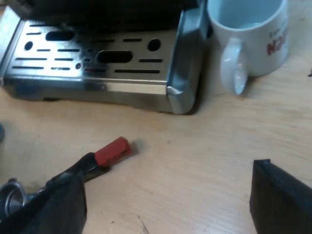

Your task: Put the handle in the coffee machine

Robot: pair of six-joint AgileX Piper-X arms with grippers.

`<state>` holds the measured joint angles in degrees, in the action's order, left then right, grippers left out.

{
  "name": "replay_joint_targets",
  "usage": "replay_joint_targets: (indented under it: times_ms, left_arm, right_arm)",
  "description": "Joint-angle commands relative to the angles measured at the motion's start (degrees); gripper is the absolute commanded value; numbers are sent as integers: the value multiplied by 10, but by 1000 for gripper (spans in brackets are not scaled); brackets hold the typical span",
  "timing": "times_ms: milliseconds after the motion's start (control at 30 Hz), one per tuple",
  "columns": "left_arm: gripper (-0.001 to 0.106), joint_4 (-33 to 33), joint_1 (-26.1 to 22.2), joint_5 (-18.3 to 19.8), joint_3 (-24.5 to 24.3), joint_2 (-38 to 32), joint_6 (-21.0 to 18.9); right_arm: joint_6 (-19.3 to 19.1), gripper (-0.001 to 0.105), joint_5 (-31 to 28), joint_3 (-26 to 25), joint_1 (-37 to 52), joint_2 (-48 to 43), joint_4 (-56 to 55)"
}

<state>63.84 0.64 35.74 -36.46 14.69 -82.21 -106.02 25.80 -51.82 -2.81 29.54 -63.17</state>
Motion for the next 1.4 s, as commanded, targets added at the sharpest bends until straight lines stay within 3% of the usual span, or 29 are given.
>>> replay_joint_targets:
  times_ms: [33,133,167,300,400,567,700,900,1067,1200,1400]
  left_arm:
    - [69,2,2,29,-8,22,20]
    - [70,2,2,40,-7,35,20]
    - [70,2,2,64,-7,54,30]
    - [70,6,3,90,-7,78,54]
    - [70,8,13,101,-7,88,65]
    - [70,16,67,100,-7,98,80]
    - [70,16,129,68,-7,98,80]
    - [70,15,178,40,-7,100,95]
    - [70,15,192,31,-7,111,108]
    - [70,15,192,31,-7,135,114]
    - [70,15,192,31,-7,181,142]
  right_arm:
    - [-27,69,14,-15,-31,12,-5]
    - [-33,69,-12,-18,-87,28,-5]
    - [-33,69,-27,-18,-116,35,-5]
    - [-30,69,-87,-18,-220,62,-5]
    - [-3,69,-129,-18,-298,82,7]
    - [49,69,-202,-18,-403,122,51]
    - [85,69,-258,-18,-484,164,80]
    - [149,69,-334,-18,-549,226,151]
    - [176,69,-333,-18,-569,276,183]
    - [220,69,-330,-22,-569,327,199]
    - [222,69,-320,-25,-569,370,214]
